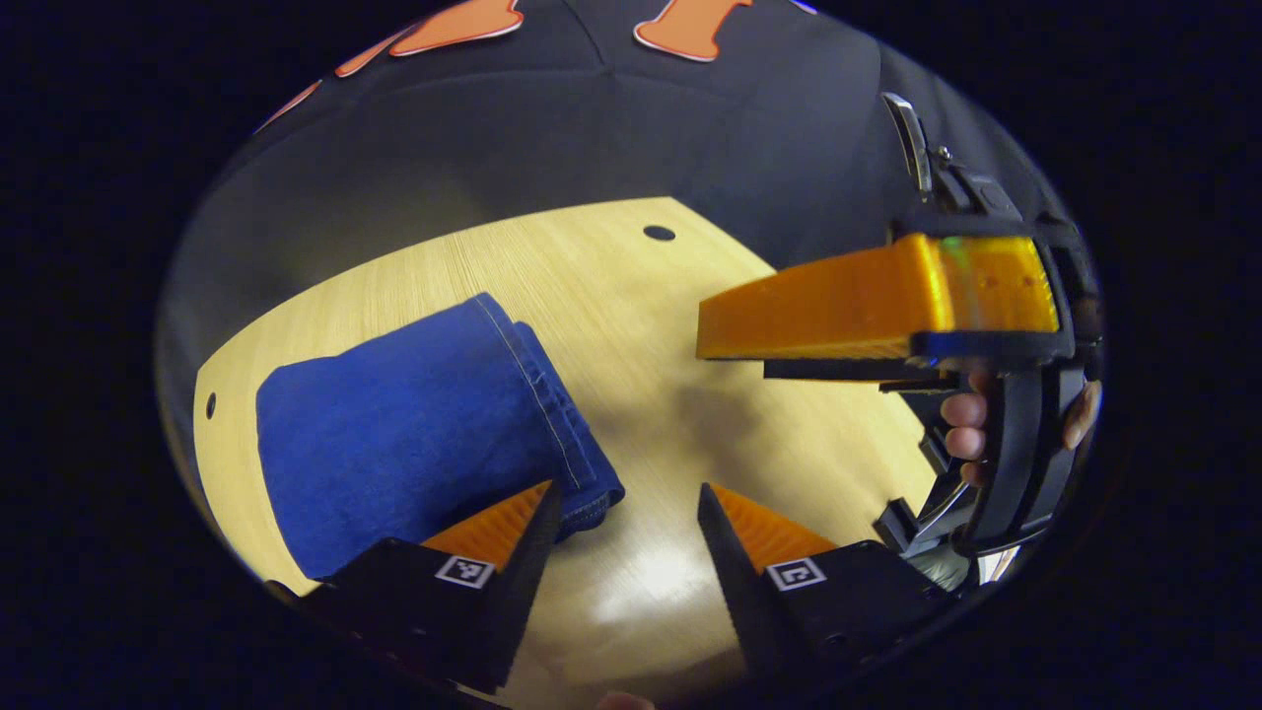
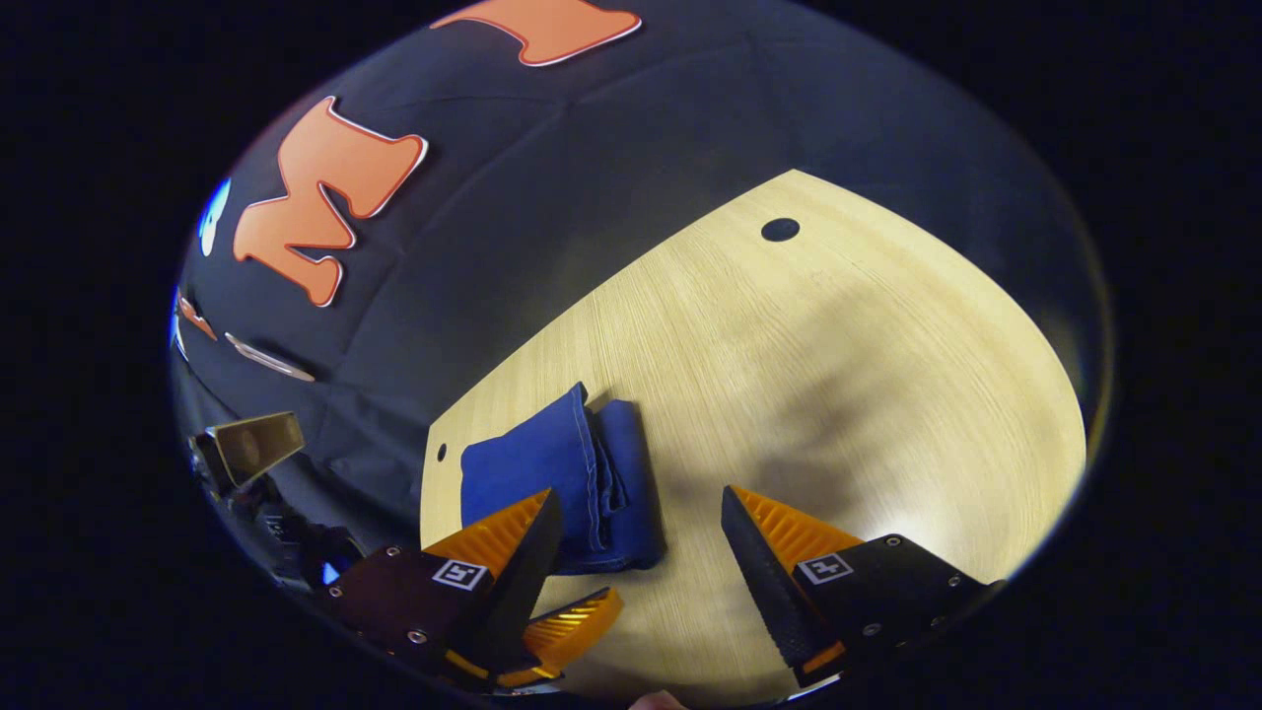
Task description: Grasp the waist and the cuffs of the jeans and fold them to make the two legs overlap; first hold the waist and fold one-third of the jeans toward the cuffs, then hold the cuffs and fold the remaining one-third in the same direction to finish folding.
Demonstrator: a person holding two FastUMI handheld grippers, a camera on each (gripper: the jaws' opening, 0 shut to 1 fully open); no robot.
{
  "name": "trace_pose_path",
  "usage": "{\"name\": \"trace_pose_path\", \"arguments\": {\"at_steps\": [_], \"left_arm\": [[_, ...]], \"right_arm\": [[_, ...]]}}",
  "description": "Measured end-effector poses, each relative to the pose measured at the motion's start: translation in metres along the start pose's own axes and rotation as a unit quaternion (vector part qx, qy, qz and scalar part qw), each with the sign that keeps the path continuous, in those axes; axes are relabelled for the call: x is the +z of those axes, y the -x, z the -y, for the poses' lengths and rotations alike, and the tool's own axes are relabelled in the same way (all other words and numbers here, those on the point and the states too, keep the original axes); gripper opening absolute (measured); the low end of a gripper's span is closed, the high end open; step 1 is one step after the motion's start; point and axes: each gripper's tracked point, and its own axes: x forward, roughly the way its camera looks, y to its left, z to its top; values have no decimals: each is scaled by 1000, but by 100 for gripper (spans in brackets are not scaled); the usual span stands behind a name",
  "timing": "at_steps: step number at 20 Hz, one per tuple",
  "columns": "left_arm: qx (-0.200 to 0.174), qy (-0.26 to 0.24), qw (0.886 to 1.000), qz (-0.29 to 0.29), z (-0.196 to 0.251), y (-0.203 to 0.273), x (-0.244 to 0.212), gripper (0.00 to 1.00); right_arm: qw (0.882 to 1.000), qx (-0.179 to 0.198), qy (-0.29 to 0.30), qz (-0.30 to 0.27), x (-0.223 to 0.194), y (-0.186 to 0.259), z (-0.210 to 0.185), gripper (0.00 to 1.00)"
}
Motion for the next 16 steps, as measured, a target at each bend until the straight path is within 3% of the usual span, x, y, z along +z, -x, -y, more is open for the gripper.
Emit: {"name": "trace_pose_path", "arguments": {"at_steps": [2,7,11,16], "left_arm": [[24,-1,999,33,-15,8,12,96],[75,7,988,137,-51,31,43,97],[115,7,967,227,-77,63,69,98],[157,17,941,299,-104,96,85,98]], "right_arm": [[999,-7,25,23,6,7,-5,98],[990,-4,90,105,23,34,-39,98],[974,-9,151,171,19,66,-82,98],[950,-6,209,232,0,104,-134,98]]}}
